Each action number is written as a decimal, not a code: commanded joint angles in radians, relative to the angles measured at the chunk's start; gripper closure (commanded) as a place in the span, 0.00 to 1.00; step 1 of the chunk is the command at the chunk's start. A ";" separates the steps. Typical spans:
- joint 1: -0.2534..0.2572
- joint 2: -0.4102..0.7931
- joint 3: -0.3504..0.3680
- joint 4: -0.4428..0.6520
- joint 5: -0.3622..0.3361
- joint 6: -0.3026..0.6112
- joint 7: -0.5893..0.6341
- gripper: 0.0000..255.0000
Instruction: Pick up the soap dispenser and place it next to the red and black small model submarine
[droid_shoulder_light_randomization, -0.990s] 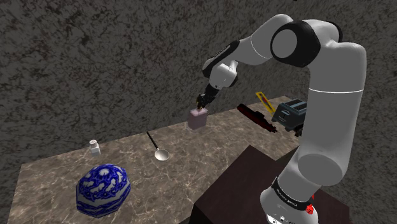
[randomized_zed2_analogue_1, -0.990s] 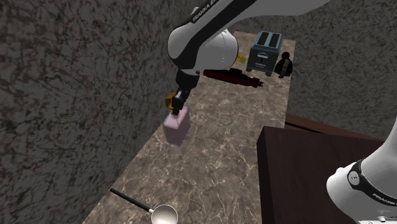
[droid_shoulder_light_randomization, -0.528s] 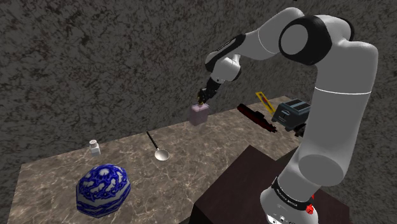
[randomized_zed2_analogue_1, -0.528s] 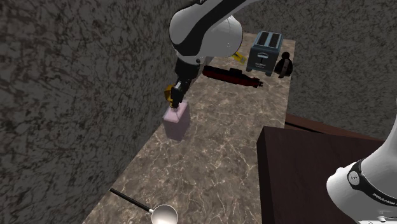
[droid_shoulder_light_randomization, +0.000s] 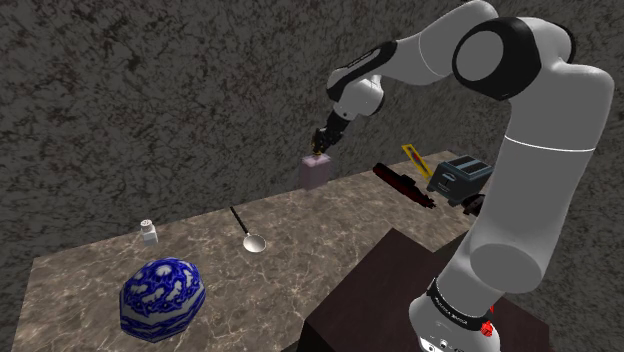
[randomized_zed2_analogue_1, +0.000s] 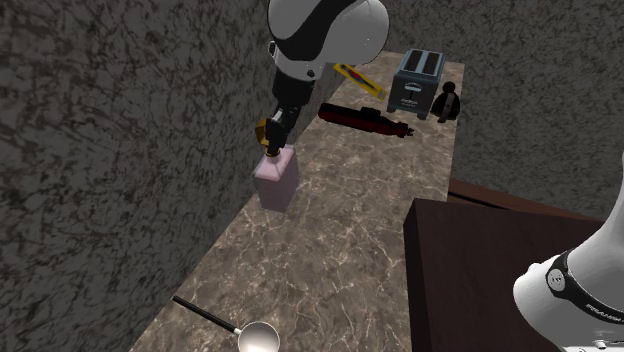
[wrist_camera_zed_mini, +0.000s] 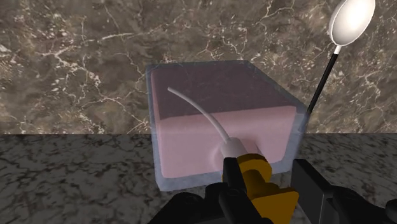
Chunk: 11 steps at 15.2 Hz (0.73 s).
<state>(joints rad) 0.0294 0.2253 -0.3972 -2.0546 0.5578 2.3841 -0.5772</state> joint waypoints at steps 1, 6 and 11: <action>0.005 -0.020 -0.006 0.003 -0.020 -0.017 0.019 1.00; 0.011 -0.057 -0.017 0.025 -0.064 -0.066 0.060 1.00; 0.015 -0.090 -0.024 0.052 -0.102 -0.116 0.098 1.00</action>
<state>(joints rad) 0.0443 0.1404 -0.4196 -2.0120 0.4639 2.2812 -0.4870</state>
